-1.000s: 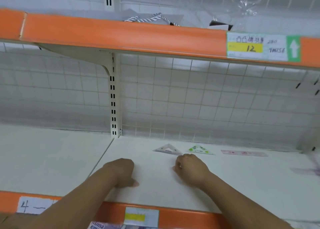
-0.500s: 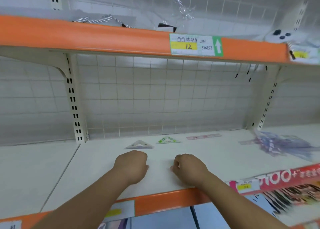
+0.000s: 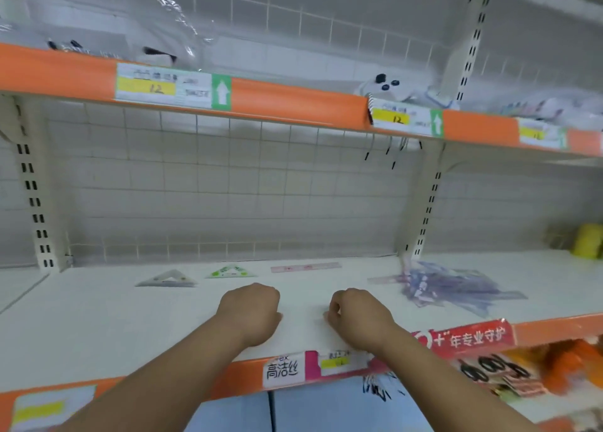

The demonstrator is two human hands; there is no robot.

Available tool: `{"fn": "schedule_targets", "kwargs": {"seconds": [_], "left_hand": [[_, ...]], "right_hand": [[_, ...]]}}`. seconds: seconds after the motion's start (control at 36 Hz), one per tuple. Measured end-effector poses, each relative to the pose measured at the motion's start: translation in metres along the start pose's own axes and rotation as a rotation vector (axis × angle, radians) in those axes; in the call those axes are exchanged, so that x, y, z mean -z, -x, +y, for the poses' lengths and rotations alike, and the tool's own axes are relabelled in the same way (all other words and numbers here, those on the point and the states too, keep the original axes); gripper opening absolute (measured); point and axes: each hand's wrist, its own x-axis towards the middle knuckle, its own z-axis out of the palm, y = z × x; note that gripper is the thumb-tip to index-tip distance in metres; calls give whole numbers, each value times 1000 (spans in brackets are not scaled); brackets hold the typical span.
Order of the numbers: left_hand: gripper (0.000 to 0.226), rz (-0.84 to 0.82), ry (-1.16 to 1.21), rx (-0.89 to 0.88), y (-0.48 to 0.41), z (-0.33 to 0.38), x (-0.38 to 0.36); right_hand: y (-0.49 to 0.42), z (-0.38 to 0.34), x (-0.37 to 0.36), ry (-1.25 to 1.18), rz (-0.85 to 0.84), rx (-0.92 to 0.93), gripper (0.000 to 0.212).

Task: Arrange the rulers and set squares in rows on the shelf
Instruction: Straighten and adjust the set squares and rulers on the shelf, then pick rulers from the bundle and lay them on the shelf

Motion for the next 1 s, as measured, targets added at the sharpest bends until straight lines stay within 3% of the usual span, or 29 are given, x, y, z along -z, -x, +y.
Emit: {"fn": "schedule_targets", "kwargs": {"seconds": [0.25, 0.58, 0.83, 1.0], "left_hand": [[28, 15, 10, 13, -21, 95, -1], [30, 12, -21, -80, -69, 175, 4], [29, 15, -23, -168, -127, 217, 8], [23, 15, -47, -218, -166, 230, 4]], "right_hand": [[17, 98, 29, 14, 2, -17, 27], [14, 175, 35, -39, -9, -64, 21], [0, 237, 44, 14, 3, -140, 36], [-20, 271, 49, 36, 23, -242, 21]]}}
